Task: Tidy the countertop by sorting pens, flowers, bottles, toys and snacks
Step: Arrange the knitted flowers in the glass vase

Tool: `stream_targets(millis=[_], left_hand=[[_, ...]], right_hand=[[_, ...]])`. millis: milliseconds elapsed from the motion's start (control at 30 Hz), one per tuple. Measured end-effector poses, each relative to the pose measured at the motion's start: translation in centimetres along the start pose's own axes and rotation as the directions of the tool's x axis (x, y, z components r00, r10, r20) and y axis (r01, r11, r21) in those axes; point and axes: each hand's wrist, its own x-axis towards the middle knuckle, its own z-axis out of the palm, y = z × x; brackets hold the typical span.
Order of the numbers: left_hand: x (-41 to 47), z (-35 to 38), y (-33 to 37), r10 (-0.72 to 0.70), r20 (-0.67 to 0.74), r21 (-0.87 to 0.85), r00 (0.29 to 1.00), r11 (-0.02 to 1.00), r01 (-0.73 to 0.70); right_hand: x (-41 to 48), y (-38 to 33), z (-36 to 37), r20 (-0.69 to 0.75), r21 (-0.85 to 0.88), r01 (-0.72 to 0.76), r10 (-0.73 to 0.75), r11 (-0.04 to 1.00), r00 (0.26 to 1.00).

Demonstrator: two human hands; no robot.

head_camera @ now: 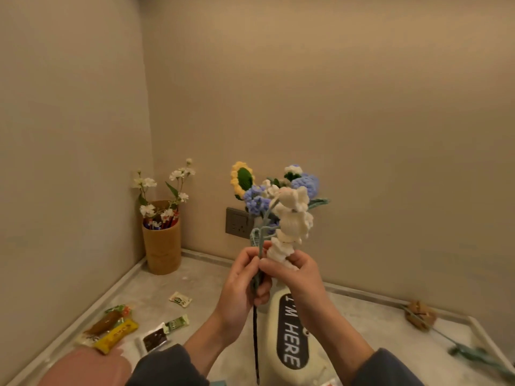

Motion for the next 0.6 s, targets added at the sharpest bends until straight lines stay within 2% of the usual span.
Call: stream_targets(millis=[200,400,533,600], left_hand=[[1.4,5.5,-2.7,-0.020,-0.076,0.108,0.997,0.994,0.028],[4.3,9.4,-4.1,0.000,-0.179,0.229,0.984,0.972,0.042],[7.2,8.5,-5.7,0.029,-0.395,0.312,0.918,0.944,0.104],[8.3,7.8,-6.7,0.116,-0.508,0.398,0.853,0.910,0.113]], right_hand=[[-1.6,-1.7,-5.3,-0.051,-0.096,0.103,-0.108,0.990,0.993],[-0.2,-3.0,-9.6,-0.237,-0.132,0.165,-0.192,0.978,0.952],[1.8,-3.8,-11.2,-0.308,-0.228,0.197,-0.263,0.954,0.914],[3.0,-3.8,-11.5,-0.334,-0.251,0.201,-0.279,0.947,0.900]])
